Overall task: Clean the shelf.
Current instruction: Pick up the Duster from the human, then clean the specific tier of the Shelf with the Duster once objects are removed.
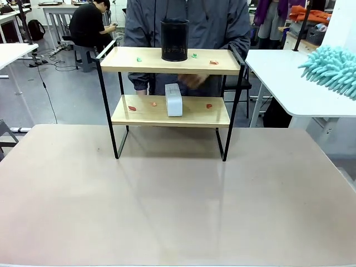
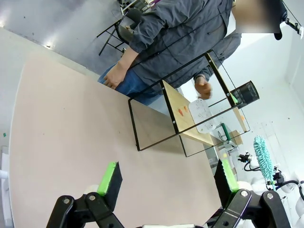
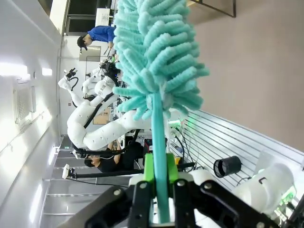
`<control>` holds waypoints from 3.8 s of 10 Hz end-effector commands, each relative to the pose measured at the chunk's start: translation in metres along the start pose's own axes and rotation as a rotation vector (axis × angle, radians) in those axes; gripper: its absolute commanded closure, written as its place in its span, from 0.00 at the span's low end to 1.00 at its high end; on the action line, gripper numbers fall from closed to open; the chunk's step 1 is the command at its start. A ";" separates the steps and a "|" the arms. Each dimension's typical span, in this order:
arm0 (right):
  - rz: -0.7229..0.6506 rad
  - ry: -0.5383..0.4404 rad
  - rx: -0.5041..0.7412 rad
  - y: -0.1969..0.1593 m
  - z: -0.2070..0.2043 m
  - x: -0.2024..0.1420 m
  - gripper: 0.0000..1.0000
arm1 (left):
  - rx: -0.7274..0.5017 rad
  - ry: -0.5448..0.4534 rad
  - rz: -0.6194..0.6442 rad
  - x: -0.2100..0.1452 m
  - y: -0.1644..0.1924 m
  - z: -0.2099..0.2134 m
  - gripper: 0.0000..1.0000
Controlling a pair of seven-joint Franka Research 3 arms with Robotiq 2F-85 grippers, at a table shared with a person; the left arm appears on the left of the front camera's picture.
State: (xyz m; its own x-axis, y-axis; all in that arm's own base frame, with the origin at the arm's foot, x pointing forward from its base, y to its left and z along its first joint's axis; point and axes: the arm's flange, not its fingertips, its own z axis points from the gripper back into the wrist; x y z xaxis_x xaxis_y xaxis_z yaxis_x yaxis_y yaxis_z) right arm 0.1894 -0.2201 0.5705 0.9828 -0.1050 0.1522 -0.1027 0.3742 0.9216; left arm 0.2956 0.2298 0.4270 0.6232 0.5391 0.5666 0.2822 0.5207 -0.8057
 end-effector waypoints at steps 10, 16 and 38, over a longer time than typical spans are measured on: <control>-0.002 -0.001 0.008 0.005 0.001 -0.001 1.00 | -0.018 -0.026 -0.022 0.000 0.000 -0.002 0.00; -0.002 -0.001 0.008 0.005 0.001 -0.001 1.00 | -0.018 -0.026 -0.022 0.000 0.000 -0.002 0.00; 0.371 0.162 -0.567 0.107 -0.278 -0.036 0.87 | -0.018 -0.026 -0.022 0.000 0.000 -0.002 0.00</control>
State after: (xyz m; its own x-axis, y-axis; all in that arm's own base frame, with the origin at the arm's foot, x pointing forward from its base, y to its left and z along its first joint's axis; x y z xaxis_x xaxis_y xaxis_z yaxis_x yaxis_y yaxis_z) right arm 0.1713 0.0659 0.5679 0.9280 0.2228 0.2986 -0.3513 0.7903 0.5020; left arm 0.2963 0.2308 0.4281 0.6220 0.5386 0.5684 0.2838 0.5214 -0.8047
